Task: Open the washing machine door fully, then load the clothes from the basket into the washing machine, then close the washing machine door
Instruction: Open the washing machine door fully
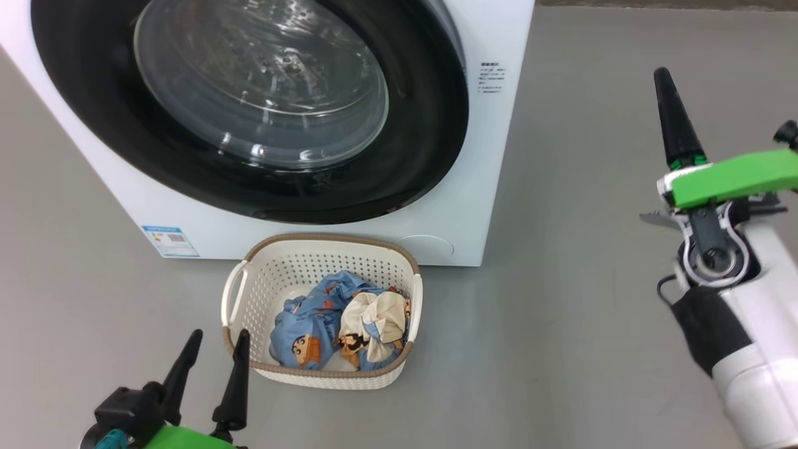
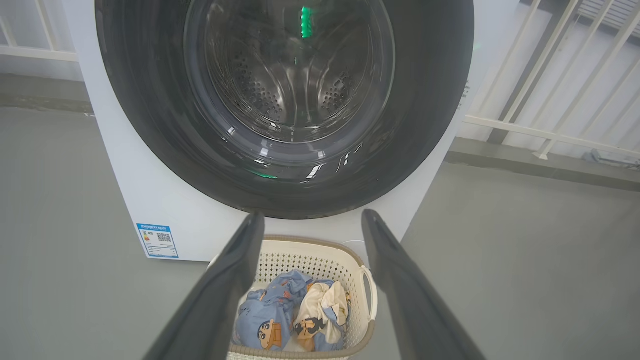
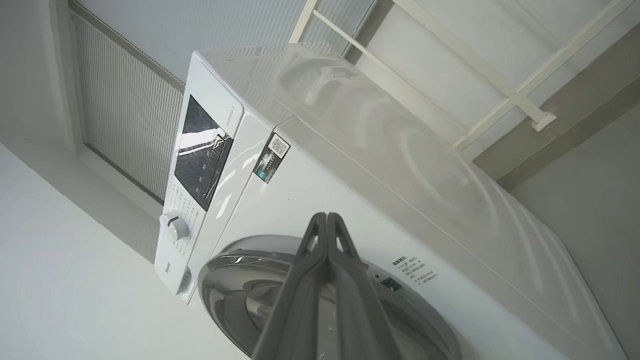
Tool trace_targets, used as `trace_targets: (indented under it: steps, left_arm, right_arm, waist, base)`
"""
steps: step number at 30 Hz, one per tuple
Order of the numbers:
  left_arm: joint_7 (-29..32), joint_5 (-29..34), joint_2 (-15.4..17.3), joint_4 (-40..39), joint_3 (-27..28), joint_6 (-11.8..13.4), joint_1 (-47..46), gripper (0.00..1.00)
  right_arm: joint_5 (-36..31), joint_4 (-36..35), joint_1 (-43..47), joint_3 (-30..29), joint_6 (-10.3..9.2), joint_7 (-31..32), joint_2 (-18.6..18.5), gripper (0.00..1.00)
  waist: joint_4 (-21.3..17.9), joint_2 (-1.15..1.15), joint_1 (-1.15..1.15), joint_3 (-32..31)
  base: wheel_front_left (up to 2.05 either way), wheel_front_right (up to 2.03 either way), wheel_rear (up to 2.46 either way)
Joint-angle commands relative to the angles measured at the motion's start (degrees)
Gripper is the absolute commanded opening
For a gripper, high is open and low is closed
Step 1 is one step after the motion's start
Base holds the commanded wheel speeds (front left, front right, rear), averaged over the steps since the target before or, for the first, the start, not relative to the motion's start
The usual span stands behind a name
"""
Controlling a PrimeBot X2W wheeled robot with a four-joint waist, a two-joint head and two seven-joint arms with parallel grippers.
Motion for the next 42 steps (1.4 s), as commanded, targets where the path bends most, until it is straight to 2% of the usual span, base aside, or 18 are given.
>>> trace_targets:
  steps: [1, 6, 10, 17, 22, 27, 36, 42]
  left_arm:
    - [-0.4, -0.6, 1.2, -1.3, 1.6, -0.1, -2.6, 1.00]
    - [-0.4, -1.0, 1.3, -1.5, 0.7, -0.1, -3.6, 1.00]
    - [-0.4, -1.2, 1.3, -1.6, 0.2, -0.1, -4.3, 1.00]
    - [-0.4, -1.6, 1.1, -2.1, -1.2, -0.1, -6.3, 1.00]
    - [-0.4, -1.9, 1.1, -2.7, -1.9, -0.1, -8.2, 1.00]
    - [-0.4, -2.4, 0.9, -3.1, -2.6, -0.1, -10.0, 1.00]
    - [-0.4, -2.9, 0.4, -3.7, -3.5, -0.1, -12.2, 1.00]
    - [-0.4, -2.8, -0.3, -5.0, -4.1, -0.1, -13.8, 1.00]
  right_arm:
    - [2.1, -0.7, -2.3, 1.6, 0.09, 1.4, -0.7, 0.00]
    - [9.2, 1.1, -5.4, 3.9, 0.09, 9.4, -3.8, 0.00]
    - [14.1, 1.5, -7.7, 3.9, 0.09, 14.9, -4.7, 0.00]
    - [18.8, 1.5, -11.3, 3.0, 0.09, 22.5, -5.4, 0.00]
    - [19.7, 2.4, -15.0, 2.3, 0.09, 26.5, -6.2, 0.00]
    - [19.3, 3.3, -18.7, 1.5, 0.09, 28.0, -6.7, 0.00]
    - [19.7, 6.4, -22.8, 2.6, 0.09, 34.7, -7.0, 0.00]
    - [18.7, 8.1, -26.6, 3.3, 0.09, 37.0, -6.6, 0.00]
  waist:
    - [0.6, 0.00, 0.00, 0.4]
    - [1.8, 0.00, 0.00, 1.8]
    - [2.5, 0.00, 0.00, 3.1]
    - [3.7, 0.00, 0.00, 6.3]
    - [4.6, 0.00, 0.00, 9.3]
    - [5.7, 0.00, 0.00, 12.0]
    - [7.4, 0.00, 0.00, 15.5]
    - [8.6, 0.00, 0.00, 18.2]
  base:
    - [0.00, 0.00, 0.00]
    - [0.00, 0.00, 0.00]
    - [0.00, 0.00, 0.00]
    - [0.00, 0.00, 0.00]
    - [0.00, 0.00, 0.00]
    - [0.00, 0.00, 0.00]
    - [0.00, 0.00, 0.00]
    - [0.00, 0.00, 0.00]
